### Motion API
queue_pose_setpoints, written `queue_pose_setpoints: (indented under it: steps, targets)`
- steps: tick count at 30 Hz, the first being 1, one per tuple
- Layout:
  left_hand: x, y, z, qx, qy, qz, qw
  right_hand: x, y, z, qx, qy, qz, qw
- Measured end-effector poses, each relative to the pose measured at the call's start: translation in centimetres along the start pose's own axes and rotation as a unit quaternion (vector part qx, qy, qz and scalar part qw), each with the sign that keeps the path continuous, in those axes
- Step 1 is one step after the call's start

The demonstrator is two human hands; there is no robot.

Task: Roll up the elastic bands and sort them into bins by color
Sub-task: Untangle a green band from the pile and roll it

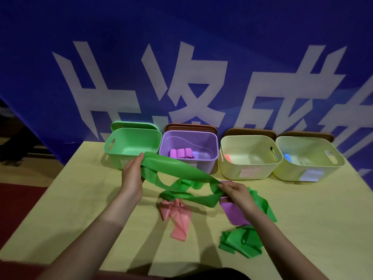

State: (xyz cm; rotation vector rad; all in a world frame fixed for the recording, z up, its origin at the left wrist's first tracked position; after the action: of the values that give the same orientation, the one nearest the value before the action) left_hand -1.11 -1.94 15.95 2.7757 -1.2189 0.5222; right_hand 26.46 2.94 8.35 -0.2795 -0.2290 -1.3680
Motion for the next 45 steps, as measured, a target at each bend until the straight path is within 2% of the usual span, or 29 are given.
queue_pose_setpoints:
  steps: [6, 10, 13, 20, 26, 36, 38, 40, 41, 43, 45]
  targets:
    - [-0.6, -0.3, 0.9, -0.013, 0.018, 0.048, 0.999, 0.4, 0.4, 1.8, -0.170, -0.018, 0.079, 0.982]
    - [-0.8, -0.2, 1.7, -0.041, 0.014, 0.074, 0.996, 0.8, -0.3, 4.3, -0.312, -0.036, 0.102, 0.944]
    - [-1.0, -0.1, 2.5, -0.068, 0.039, 0.099, 0.992, 0.6, -0.4, 5.6, -0.372, -0.035, 0.104, 0.922]
    - [-0.3, -0.6, 4.6, -0.111, 0.088, 0.193, 0.971, -0.3, -0.8, 6.2, -0.333, -0.030, 0.099, 0.937]
    - [-0.2, -0.3, 5.5, -0.106, 0.085, 0.141, 0.981, -0.7, -0.5, 5.9, -0.240, -0.003, 0.068, 0.968]
    - [-0.8, 0.1, 5.3, -0.078, 0.041, 0.062, 0.994, -0.5, -1.1, 7.2, -0.362, -0.006, 0.110, 0.926]
    - [-0.6, 0.0, 4.7, -0.059, 0.041, 0.080, 0.994, -0.5, -1.3, 7.4, -0.324, -0.008, 0.070, 0.943]
    - [-0.2, -0.4, 4.1, -0.039, 0.048, 0.116, 0.991, -0.8, -1.0, 7.0, -0.151, 0.004, -0.009, 0.988]
    - [0.2, -0.8, 3.6, -0.021, 0.051, 0.141, 0.988, -0.9, -0.8, 6.6, -0.052, 0.024, -0.038, 0.998]
    - [1.1, -1.8, 2.6, 0.012, 0.048, 0.201, 0.978, -1.0, -0.8, 5.5, 0.076, 0.052, -0.039, 0.995]
    - [2.0, -3.0, 1.4, 0.046, 0.052, 0.235, 0.970, -1.2, -1.2, 4.5, 0.124, 0.043, -0.022, 0.991]
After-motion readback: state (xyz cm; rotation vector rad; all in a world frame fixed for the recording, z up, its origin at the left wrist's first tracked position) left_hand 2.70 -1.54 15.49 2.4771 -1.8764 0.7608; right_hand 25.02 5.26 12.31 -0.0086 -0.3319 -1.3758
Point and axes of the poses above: each hand's wrist, its own x-axis away from the middle knuckle, its own y-axis out of the back of the hand, z = x × y, the point moved 2 cm from there along -x, towards the middle knuckle, and after that the axes turned 11 degrees about -x, right-handed, at the moved point
